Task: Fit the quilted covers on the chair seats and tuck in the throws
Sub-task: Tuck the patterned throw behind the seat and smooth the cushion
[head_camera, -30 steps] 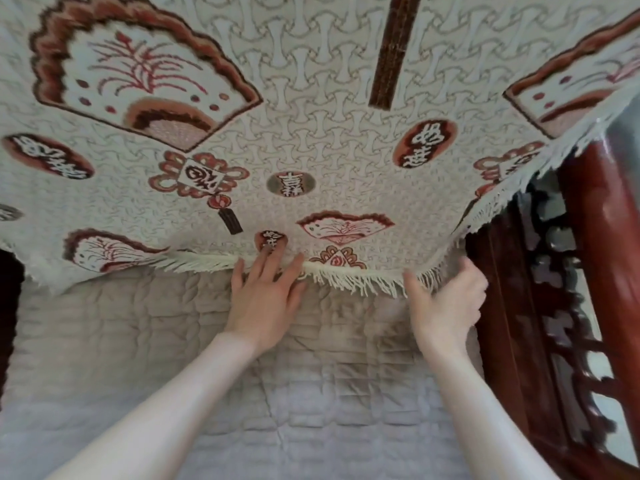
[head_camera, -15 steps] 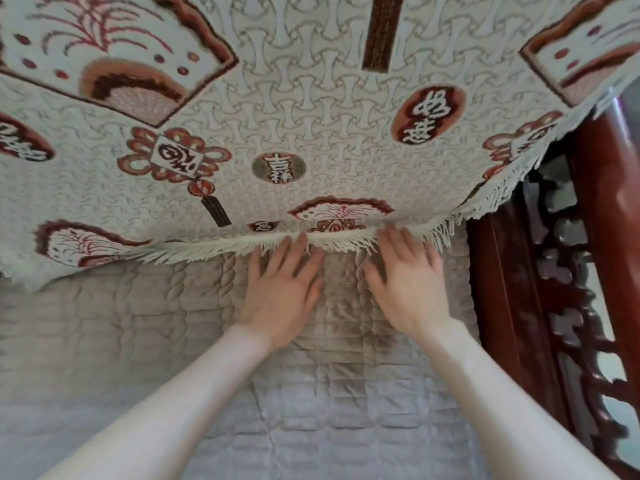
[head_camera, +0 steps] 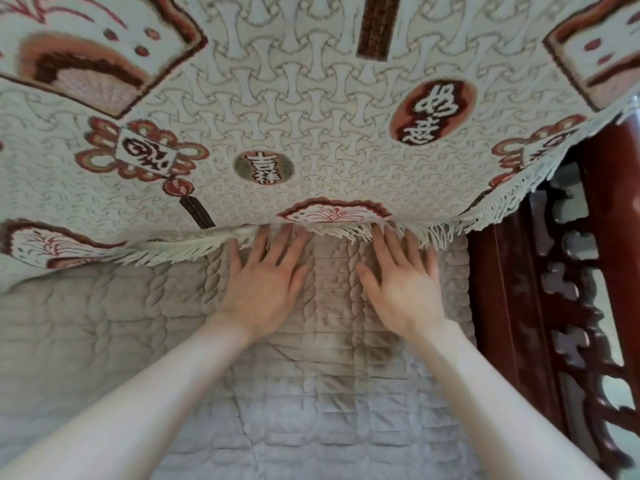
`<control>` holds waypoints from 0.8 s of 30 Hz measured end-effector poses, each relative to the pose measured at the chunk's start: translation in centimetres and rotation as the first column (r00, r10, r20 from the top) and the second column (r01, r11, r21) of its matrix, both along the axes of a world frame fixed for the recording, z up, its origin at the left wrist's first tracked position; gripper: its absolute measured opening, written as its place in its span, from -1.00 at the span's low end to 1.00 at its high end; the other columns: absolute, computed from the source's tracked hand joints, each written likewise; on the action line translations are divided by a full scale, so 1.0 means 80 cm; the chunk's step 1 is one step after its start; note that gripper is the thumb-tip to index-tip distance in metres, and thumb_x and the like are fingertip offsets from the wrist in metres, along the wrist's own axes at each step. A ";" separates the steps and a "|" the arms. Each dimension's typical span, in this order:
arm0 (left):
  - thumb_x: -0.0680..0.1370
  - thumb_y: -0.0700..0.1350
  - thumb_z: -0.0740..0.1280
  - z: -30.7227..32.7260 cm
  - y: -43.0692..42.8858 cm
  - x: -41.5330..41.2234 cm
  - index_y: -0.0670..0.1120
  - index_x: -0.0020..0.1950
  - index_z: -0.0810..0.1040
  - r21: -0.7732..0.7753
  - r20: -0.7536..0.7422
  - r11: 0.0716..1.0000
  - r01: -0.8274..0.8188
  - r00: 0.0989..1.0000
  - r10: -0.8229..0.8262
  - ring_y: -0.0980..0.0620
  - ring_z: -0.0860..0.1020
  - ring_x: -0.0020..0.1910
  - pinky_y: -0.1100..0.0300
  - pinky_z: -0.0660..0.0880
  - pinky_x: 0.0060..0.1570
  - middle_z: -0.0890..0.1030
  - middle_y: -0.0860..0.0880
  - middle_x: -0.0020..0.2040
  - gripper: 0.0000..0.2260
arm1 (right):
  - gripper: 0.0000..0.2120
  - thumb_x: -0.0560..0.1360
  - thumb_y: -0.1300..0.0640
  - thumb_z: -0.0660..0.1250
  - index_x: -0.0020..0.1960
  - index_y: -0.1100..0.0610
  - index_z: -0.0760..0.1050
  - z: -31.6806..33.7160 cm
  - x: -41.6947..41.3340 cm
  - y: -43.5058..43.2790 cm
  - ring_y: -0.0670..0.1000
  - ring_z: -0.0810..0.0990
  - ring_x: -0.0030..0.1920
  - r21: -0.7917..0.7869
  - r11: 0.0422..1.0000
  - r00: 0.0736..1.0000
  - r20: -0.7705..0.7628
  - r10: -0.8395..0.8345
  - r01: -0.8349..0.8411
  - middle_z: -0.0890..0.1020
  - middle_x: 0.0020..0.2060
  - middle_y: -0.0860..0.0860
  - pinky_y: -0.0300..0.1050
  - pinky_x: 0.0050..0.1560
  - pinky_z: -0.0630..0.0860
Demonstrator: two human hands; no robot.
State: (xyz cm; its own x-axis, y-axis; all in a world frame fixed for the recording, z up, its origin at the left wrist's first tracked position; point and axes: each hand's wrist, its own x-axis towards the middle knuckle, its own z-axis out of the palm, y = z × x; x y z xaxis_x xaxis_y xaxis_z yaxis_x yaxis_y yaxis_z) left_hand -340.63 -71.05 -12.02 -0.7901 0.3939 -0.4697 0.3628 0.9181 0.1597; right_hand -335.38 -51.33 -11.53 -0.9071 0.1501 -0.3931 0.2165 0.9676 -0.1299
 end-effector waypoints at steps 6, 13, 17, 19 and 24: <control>0.65 0.15 -0.13 -0.008 0.000 -0.011 0.03 0.57 0.12 0.021 -0.089 1.000 0.006 0.996 -0.005 -0.17 0.17 0.49 -0.36 0.00 0.40 0.25 -0.04 0.52 -0.49 | -0.42 0.61 -0.23 -0.12 0.54 0.02 0.12 -0.001 -0.036 0.009 0.18 0.03 0.53 0.014 1.000 0.999 0.036 -0.005 0.004 0.22 0.52 0.00 0.16 0.50 -0.20; 0.56 0.21 -0.27 -0.008 -0.032 -0.032 0.06 0.56 0.16 0.015 -0.018 0.998 -0.069 0.997 0.069 -0.17 0.19 0.47 -0.29 0.14 0.37 0.27 -0.01 0.51 -0.38 | -0.42 0.61 -0.24 -0.13 0.57 -0.06 0.00 0.000 -0.042 0.004 0.14 -0.02 0.55 -0.016 0.997 0.992 0.098 0.077 -0.076 0.13 0.55 -0.07 0.16 0.48 -0.25; 0.59 0.15 -0.14 -0.015 -0.047 -0.031 -0.01 0.49 0.33 0.058 -0.100 0.998 -0.004 0.995 0.010 -0.18 0.36 0.35 -0.29 0.28 0.27 0.45 -0.08 0.37 -0.44 | -0.35 0.56 -0.28 -0.22 0.57 -0.02 0.07 -0.002 -0.043 -0.004 0.19 0.04 0.53 0.032 0.994 0.992 0.076 0.102 -0.105 0.19 0.54 -0.02 0.18 0.48 -0.20; 0.63 0.07 -0.01 -0.015 -0.057 -0.010 -0.04 0.47 0.35 0.099 -0.163 0.994 -0.051 0.984 0.067 -0.20 0.39 0.36 -0.34 0.27 0.27 0.47 -0.16 0.36 -0.54 | -0.27 0.51 -0.29 -0.25 0.56 0.01 0.13 0.002 -0.025 -0.024 0.23 0.11 0.53 -0.027 0.989 0.989 0.031 0.145 -0.144 0.24 0.52 0.02 0.14 0.47 -0.19; 0.61 0.12 -0.11 -0.012 -0.073 -0.020 -0.03 0.50 0.32 -0.003 -0.133 0.996 -0.089 0.987 0.087 -0.23 0.32 0.43 -0.39 0.07 0.35 0.40 -0.12 0.44 -0.47 | -0.29 0.50 -0.28 -0.29 0.58 -0.04 -0.01 -0.002 -0.052 -0.043 0.11 0.03 0.55 -0.061 0.979 0.978 0.065 0.197 -0.193 0.14 0.55 -0.04 0.10 0.46 -0.23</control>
